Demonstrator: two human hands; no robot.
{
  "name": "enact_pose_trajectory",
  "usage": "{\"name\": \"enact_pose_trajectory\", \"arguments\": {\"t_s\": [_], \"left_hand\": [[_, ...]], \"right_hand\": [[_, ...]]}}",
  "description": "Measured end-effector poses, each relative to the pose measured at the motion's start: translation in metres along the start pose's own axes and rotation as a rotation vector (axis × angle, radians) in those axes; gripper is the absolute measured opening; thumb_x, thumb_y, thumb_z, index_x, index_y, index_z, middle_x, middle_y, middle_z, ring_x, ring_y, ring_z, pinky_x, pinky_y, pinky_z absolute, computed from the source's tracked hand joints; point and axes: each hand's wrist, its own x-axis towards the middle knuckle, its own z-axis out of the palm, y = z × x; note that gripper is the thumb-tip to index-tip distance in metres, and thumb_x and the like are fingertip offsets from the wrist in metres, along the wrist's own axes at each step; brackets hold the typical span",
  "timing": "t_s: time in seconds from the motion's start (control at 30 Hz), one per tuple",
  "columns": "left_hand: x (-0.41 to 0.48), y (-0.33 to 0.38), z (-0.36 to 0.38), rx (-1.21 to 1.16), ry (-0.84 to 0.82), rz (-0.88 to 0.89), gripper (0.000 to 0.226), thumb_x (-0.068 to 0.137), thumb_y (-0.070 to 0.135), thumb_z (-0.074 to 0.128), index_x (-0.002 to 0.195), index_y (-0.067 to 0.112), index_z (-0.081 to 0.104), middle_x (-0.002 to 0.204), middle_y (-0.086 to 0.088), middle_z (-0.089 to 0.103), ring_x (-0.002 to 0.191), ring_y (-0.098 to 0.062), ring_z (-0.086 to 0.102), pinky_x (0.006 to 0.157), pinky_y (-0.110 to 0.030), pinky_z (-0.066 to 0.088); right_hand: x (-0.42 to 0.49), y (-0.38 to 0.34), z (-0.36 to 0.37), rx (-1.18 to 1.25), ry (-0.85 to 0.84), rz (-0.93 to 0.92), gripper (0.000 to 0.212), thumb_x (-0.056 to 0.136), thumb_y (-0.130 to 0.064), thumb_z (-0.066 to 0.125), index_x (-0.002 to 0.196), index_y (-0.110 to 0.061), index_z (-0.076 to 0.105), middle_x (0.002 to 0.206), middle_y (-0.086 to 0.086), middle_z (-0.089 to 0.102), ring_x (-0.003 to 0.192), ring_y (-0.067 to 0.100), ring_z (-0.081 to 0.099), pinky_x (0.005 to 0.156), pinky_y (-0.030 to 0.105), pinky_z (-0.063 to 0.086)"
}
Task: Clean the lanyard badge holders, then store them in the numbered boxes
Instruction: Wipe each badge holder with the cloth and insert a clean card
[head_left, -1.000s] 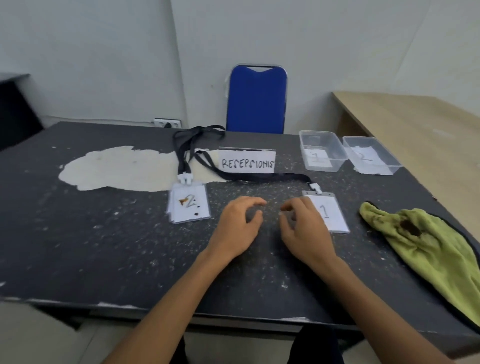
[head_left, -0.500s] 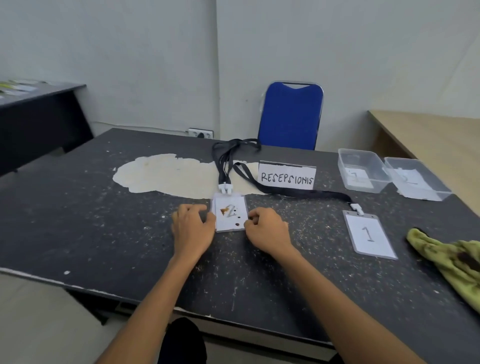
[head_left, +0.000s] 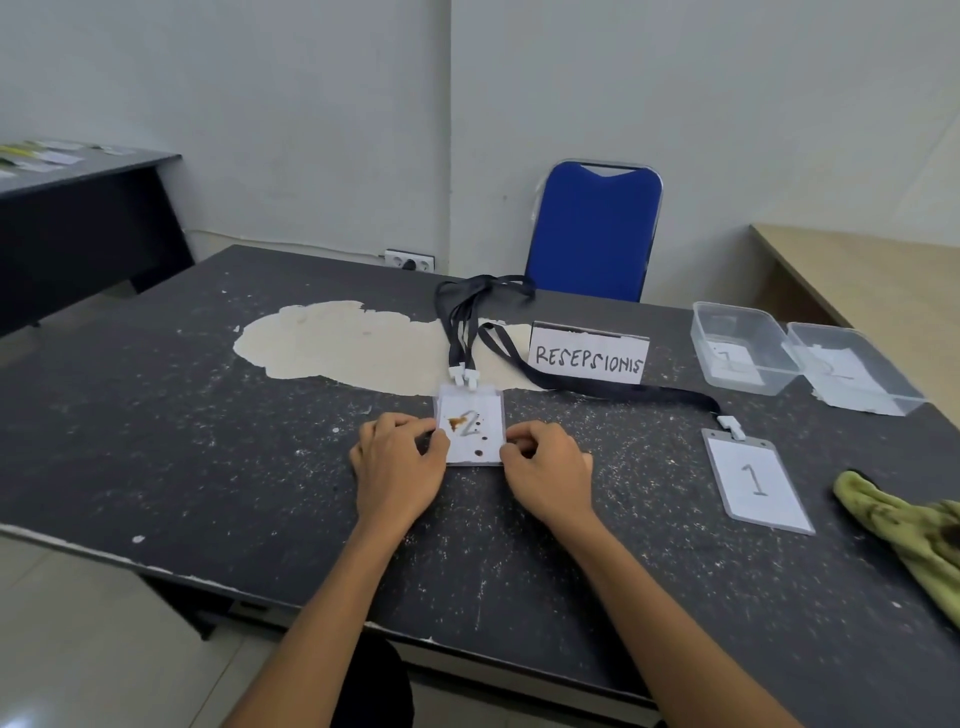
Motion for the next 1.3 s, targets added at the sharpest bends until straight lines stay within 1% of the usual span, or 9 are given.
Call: {"name": "enact_pose_trajectory", "arguments": {"t_s": [0.2, 0.27, 0.37, 0.53, 0.7, 0.8, 0.97, 1.13, 1.3], "left_hand": [[-0.005, 0.000, -0.004, -0.065, -0.014, 0.033, 0.033, 0.093, 0.041, 0.049, 0.117, 0.027, 0.068, 0.116, 0.006, 0.059, 0.112, -0.013, 0.043, 0.104, -0.039, 0.027], [-0.006, 0.002, -0.007, -0.156, 0.003, 0.027, 0.024, 0.093, 0.039, 0.051, 0.099, 0.030, 0.072, 0.103, 0.008, 0.061, 0.100, -0.008, 0.047, 0.103, -0.040, 0.028], [-0.008, 0.005, -0.011, -0.262, 0.008, 0.014, 0.019, 0.093, 0.033, 0.052, 0.074, 0.033, 0.056, 0.080, 0.011, 0.055, 0.077, 0.005, 0.049, 0.101, -0.041, 0.037], [-0.015, 0.002, -0.011, -0.394, -0.037, -0.026, 0.025, 0.092, 0.039, 0.056, 0.097, 0.025, 0.075, 0.108, 0.007, 0.068, 0.101, -0.011, 0.059, 0.094, -0.045, 0.047], [-0.036, 0.020, -0.007, -0.473, -0.062, -0.089, 0.028, 0.094, 0.037, 0.054, 0.099, 0.019, 0.074, 0.110, 0.004, 0.066, 0.100, -0.014, 0.059, 0.093, -0.042, 0.048], [-0.053, 0.033, -0.002, -0.506, -0.070, -0.073, 0.017, 0.092, 0.036, 0.057, 0.088, 0.027, 0.071, 0.096, 0.008, 0.064, 0.091, -0.011, 0.059, 0.088, -0.041, 0.051], [-0.077, 0.061, 0.009, -0.745, -0.191, -0.157, 0.019, 0.091, 0.034, 0.059, 0.104, 0.025, 0.070, 0.100, 0.010, 0.071, 0.098, -0.008, 0.065, 0.089, -0.031, 0.052], [-0.077, 0.094, 0.019, -1.262, -0.479, -0.437, 0.032, 0.097, 0.034, 0.046, 0.113, 0.013, 0.065, 0.106, -0.009, 0.073, 0.097, -0.024, 0.068, 0.076, -0.036, 0.055], [-0.070, 0.107, 0.042, -1.392, -0.700, -0.602, 0.055, 0.098, 0.051, 0.030, 0.115, 0.012, 0.065, 0.110, -0.017, 0.068, 0.094, -0.032, 0.065, 0.082, -0.045, 0.052]], "right_hand": [[-0.008, -0.002, -0.005, 0.109, 0.046, -0.017, 0.011, 0.086, -0.029, 0.054, 0.087, -0.034, 0.063, 0.078, -0.018, 0.064, 0.076, 0.000, 0.058, 0.104, 0.043, 0.037], [-0.011, -0.004, -0.007, 0.175, 0.062, -0.015, 0.012, 0.083, -0.027, 0.055, 0.081, -0.037, 0.062, 0.073, -0.019, 0.065, 0.071, 0.001, 0.060, 0.095, 0.047, 0.047], [-0.015, -0.004, -0.010, 0.259, 0.069, -0.001, 0.016, 0.082, -0.022, 0.056, 0.081, -0.036, 0.064, 0.073, -0.017, 0.067, 0.070, 0.004, 0.063, 0.084, 0.043, 0.054], [-0.020, -0.004, -0.020, 0.411, 0.045, 0.038, 0.019, 0.087, -0.013, 0.053, 0.092, -0.019, 0.071, 0.077, -0.005, 0.070, 0.057, 0.005, 0.055, 0.049, 0.019, 0.043], [-0.033, 0.000, -0.043, 0.528, -0.005, 0.114, 0.017, 0.090, -0.010, 0.054, 0.094, -0.017, 0.068, 0.085, -0.004, 0.073, 0.078, 0.013, 0.069, 0.060, 0.023, 0.054], [-0.043, 0.006, -0.060, 0.591, -0.045, 0.195, 0.016, 0.092, -0.008, 0.053, 0.091, -0.016, 0.066, 0.078, -0.003, 0.074, 0.066, 0.013, 0.067, 0.056, 0.024, 0.054], [-0.058, 0.027, -0.090, 0.690, -0.046, 0.281, 0.015, 0.094, -0.002, 0.050, 0.091, -0.011, 0.062, 0.073, 0.003, 0.074, 0.052, 0.012, 0.060, 0.042, 0.023, 0.045], [-0.073, 0.043, -0.104, 0.709, -0.021, 0.300, 0.013, 0.094, -0.001, 0.051, 0.096, -0.007, 0.061, 0.076, 0.015, 0.072, 0.053, 0.018, 0.057, 0.042, 0.025, 0.045], [-0.086, 0.054, -0.110, 0.654, -0.036, 0.272, 0.014, 0.094, -0.001, 0.049, 0.097, -0.009, 0.061, 0.077, 0.020, 0.071, 0.057, 0.024, 0.057, 0.044, 0.027, 0.046]]}}
